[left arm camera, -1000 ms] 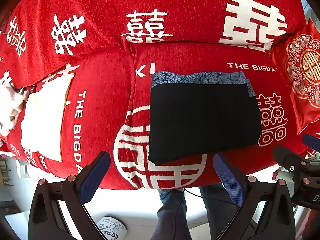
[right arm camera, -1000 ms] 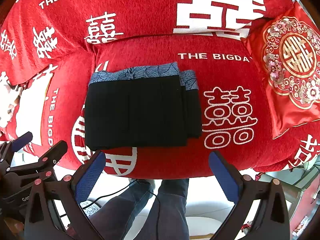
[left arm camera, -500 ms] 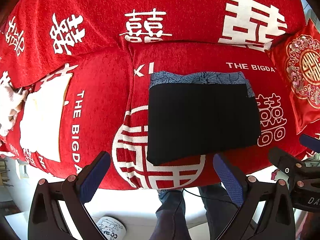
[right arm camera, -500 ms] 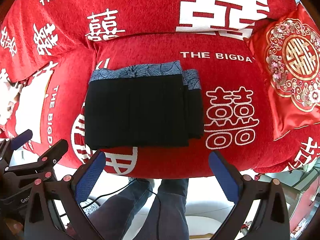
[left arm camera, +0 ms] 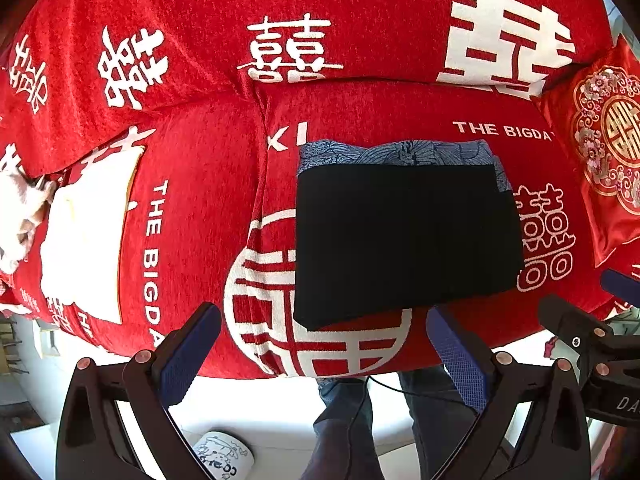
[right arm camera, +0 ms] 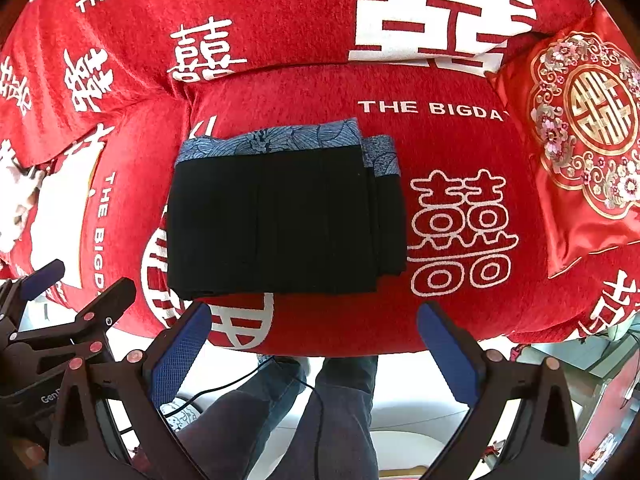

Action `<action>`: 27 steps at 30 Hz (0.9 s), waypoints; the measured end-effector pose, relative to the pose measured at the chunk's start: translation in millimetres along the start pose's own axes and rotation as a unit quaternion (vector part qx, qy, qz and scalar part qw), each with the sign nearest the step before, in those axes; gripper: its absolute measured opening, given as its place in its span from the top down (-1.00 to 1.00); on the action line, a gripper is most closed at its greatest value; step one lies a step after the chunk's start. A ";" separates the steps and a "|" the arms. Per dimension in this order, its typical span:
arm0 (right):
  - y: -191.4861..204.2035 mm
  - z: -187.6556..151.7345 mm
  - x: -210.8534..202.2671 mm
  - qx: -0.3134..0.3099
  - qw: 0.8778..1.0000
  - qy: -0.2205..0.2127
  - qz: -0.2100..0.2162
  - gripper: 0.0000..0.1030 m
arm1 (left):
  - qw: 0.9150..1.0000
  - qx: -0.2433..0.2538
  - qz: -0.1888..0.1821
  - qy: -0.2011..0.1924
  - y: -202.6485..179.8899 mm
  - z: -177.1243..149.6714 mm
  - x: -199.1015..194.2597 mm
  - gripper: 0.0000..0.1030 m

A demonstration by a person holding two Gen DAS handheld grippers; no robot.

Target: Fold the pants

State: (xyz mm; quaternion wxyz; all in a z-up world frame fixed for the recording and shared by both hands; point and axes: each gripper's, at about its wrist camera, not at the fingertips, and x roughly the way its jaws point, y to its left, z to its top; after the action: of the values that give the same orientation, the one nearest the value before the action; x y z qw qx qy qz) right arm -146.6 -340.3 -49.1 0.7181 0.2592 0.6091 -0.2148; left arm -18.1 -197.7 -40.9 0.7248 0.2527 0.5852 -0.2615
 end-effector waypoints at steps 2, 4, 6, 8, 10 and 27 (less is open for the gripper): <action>-0.3 0.4 0.0 0.000 1.000 0.000 -0.001 -0.99 | 1.000 0.001 0.000 0.001 0.0 0.6 0.1 -1.00; -0.9 1.4 -0.1 0.000 1.000 0.000 0.000 -0.99 | 1.000 0.000 0.000 0.000 -0.4 0.5 0.1 -1.00; -0.8 1.3 0.0 0.000 1.000 0.000 0.000 -0.99 | 1.000 0.000 0.000 0.000 -0.4 0.4 0.3 -1.00; -0.4 1.5 0.1 -0.001 1.000 0.001 0.000 -0.99 | 1.000 -0.001 -0.002 0.001 0.0 0.9 0.4 -1.00; -0.6 2.5 0.4 -0.002 1.000 0.002 0.000 -0.99 | 1.000 -0.003 -0.005 0.000 1.2 1.6 0.5 -1.00; 3.9 3.6 6.4 -0.007 1.000 0.009 -0.003 -0.99 | 1.000 -0.014 -0.010 -0.004 5.9 3.2 1.2 -1.00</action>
State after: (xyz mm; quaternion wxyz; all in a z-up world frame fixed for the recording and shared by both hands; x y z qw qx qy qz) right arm -140.4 -339.6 -54.6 0.7135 0.2546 0.6180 -0.2099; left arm -11.6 -195.6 -41.1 0.7276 0.2357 0.5886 -0.2620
